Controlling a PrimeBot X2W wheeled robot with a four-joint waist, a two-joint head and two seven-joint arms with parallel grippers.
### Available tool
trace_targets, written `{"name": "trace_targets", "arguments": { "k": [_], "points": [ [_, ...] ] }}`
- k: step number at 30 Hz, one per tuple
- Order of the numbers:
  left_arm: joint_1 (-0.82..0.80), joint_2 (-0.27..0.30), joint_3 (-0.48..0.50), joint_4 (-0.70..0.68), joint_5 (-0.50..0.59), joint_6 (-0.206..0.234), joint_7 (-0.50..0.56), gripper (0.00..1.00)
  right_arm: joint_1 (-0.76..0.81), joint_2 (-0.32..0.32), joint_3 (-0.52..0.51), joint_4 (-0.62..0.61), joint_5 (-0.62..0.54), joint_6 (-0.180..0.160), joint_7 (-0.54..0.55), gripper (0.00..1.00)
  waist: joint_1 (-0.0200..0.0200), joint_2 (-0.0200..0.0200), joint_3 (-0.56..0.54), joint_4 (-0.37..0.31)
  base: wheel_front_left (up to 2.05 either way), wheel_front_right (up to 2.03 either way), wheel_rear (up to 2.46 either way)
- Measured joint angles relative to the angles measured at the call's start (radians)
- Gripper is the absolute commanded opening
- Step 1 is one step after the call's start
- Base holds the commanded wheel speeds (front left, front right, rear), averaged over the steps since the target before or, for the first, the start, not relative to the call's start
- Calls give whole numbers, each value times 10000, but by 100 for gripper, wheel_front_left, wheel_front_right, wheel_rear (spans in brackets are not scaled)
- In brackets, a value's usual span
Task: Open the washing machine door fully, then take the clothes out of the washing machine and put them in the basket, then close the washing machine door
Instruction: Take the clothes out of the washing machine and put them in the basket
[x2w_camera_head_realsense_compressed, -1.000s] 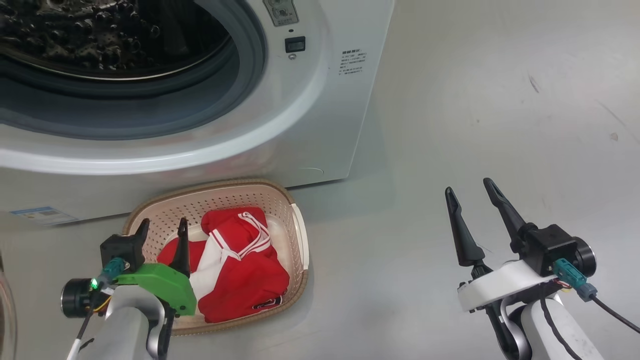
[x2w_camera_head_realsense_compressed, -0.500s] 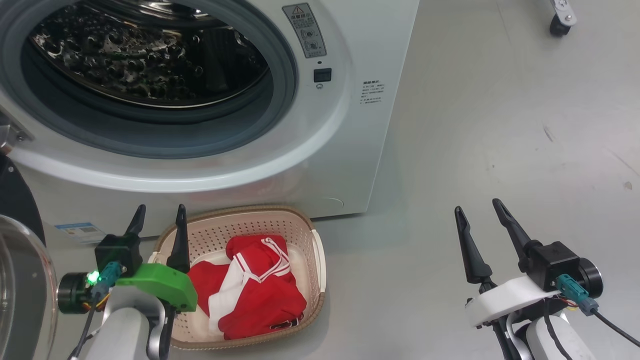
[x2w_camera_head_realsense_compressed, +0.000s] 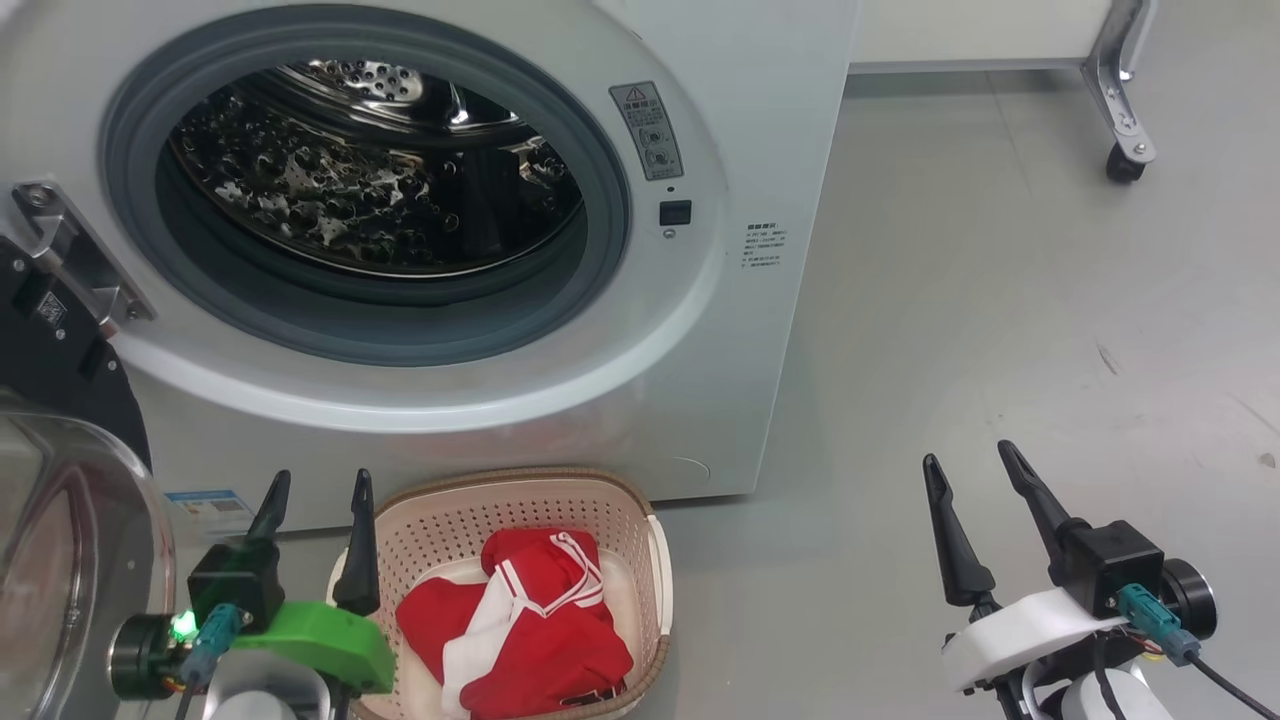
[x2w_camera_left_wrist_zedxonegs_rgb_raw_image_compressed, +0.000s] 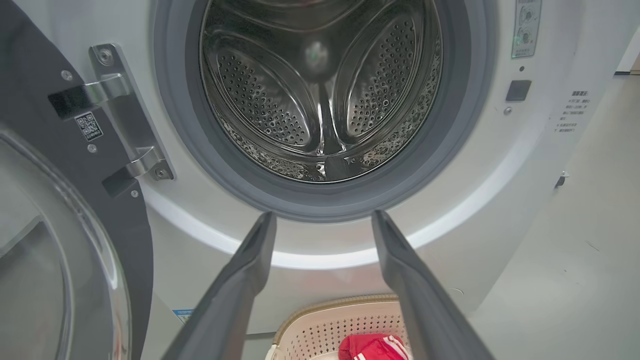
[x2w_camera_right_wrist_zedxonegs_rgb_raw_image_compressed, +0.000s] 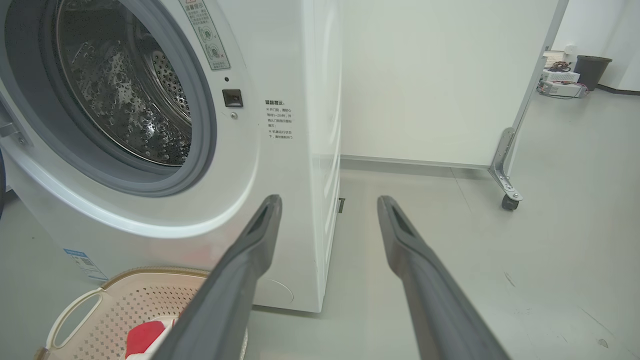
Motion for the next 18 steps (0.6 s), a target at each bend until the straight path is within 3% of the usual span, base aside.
{"name": "trace_targets", "arguments": {
  "k": [18],
  "points": [
    [1537,261,125,-1593,4,276,263,100,589,-61,-23,-297,-2,-174,230,100,0,0,-595,-20,0,0,0]
  ]
}}
